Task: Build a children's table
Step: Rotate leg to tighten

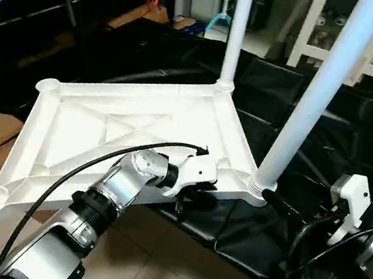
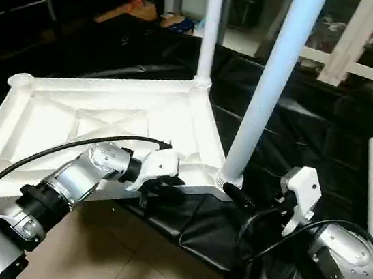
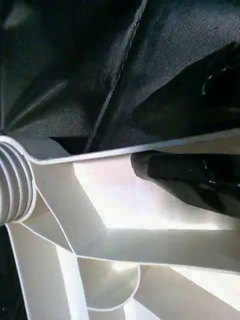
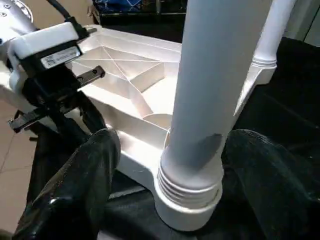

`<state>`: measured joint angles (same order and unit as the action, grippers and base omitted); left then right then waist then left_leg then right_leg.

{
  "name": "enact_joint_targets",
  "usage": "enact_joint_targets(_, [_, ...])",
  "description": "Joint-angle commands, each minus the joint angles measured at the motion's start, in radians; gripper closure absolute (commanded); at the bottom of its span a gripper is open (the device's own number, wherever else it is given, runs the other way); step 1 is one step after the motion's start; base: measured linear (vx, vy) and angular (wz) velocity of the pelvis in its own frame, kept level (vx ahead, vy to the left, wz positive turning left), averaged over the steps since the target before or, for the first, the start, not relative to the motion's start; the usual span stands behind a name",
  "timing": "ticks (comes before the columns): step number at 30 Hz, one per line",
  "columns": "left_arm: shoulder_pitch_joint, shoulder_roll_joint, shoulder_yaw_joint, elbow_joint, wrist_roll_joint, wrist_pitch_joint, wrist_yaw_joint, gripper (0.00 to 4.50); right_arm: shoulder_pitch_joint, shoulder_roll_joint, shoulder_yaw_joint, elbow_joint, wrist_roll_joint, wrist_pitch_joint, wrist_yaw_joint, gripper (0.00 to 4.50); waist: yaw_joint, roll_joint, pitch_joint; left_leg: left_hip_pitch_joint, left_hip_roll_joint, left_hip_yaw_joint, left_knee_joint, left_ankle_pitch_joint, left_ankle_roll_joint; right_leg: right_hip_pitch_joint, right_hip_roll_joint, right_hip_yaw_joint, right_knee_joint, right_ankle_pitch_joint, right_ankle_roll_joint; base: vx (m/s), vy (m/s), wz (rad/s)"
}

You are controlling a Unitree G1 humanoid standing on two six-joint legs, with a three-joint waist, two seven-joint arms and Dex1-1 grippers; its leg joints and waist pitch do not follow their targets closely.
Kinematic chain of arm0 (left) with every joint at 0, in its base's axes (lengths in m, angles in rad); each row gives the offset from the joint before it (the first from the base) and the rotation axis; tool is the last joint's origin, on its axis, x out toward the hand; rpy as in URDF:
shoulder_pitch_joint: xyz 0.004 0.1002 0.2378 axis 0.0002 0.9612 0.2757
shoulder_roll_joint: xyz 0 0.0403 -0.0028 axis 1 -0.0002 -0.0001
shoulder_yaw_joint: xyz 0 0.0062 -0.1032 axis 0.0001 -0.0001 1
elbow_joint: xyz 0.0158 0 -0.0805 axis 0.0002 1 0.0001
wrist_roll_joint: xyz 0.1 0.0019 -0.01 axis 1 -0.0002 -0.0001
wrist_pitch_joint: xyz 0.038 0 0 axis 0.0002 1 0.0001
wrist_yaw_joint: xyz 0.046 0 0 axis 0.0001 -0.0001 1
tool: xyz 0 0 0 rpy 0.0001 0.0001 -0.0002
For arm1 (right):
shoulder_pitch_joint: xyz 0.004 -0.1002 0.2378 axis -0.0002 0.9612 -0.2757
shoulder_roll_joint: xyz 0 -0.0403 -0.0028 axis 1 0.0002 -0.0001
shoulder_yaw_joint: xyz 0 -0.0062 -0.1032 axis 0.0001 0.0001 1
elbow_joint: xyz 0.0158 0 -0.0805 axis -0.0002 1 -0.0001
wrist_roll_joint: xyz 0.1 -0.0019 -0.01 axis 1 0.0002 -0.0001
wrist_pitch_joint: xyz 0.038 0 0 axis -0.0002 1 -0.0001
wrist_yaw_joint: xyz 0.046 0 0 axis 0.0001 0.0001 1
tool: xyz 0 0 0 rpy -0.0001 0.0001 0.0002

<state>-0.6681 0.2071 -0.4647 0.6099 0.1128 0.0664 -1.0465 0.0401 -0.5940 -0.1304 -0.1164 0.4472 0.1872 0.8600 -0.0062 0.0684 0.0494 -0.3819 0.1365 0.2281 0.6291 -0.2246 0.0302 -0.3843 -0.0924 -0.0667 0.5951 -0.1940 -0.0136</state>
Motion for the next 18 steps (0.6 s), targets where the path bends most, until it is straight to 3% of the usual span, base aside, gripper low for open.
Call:
enact_joint_targets(1, [0.008, 0.015, -0.002, 0.027, 0.017, 0.030, -0.009, 4.10, -0.002, -0.013, -0.023, -0.019, 0.023, 0.007, 0.017, 0.73, -0.002, -0.019, -0.045, 0.024, 0.110, -0.076, -0.108, -0.337, 0.009, 0.022, -0.090, 0.055, -0.092, -0.325, -0.196, 0.000, 0.000, 0.00])
enact_joint_targets(3, [0.008, 0.015, -0.002, 0.028, 0.015, 0.034, -0.011, 4.34, -0.003, -0.017, -0.030, -0.018, 0.027, 0.007, 0.023, 0.73, -0.003, -0.017, -0.046, 0.024, 0.110, -0.074, -0.107, -0.331, 0.016, 0.022, -0.090, 0.056, -0.093, -0.313, -0.203, 0.000, 0.000, 0.00])
enact_joint_targets(9, [0.012, 0.024, -0.003, 0.034, 0.011, -0.006, -0.026, 4.46, -0.005, -0.031, -0.051, 0.005, 0.044, 0.009, 0.047, 0.73, 0.000, -0.021, -0.051, 0.025, 0.109, -0.071, -0.103, -0.292, 0.036, 0.022, -0.091, 0.056, -0.093, -0.294, -0.207, 0.000, 0.000, 0.00])
enact_joint_targets(15, [0.034, 0.025, 0.003, -0.001, -0.013, -0.004, -0.057, 4.46, -0.030, -0.045, 0.000, 0.048, 0.026, 0.021, 0.095, 0.73, 0.006, -0.020, -0.060, 0.018, 0.111, -0.068, -0.097, -0.184, 0.086, 0.031, -0.090, 0.053, -0.071, -0.128, -0.247, 0.000, 0.000, 0.00])
enact_joint_targets(16, [0.040, 0.024, -0.001, -0.008, -0.013, -0.003, -0.059, 4.46, -0.061, -0.034, 0.019, 0.075, 0.009, 0.019, 0.090, 0.73, 0.006, -0.026, -0.061, 0.017, 0.109, -0.067, -0.094, -0.165, 0.098, 0.033, -0.090, 0.053, -0.069, -0.114, -0.252, 0.000, 0.000, 0.00])
enact_joint_targets(18, [0.044, 0.022, -0.004, -0.013, -0.012, -0.003, -0.060, 4.46, -0.087, -0.026, 0.036, 0.097, 0.000, 0.025, 0.093, 0.73, 0.007, -0.024, -0.057, 0.016, 0.108, -0.065, -0.093, -0.166, 0.102, 0.032, -0.091, 0.052, -0.073, -0.149, -0.249, 0.000, 0.000, 0.00])
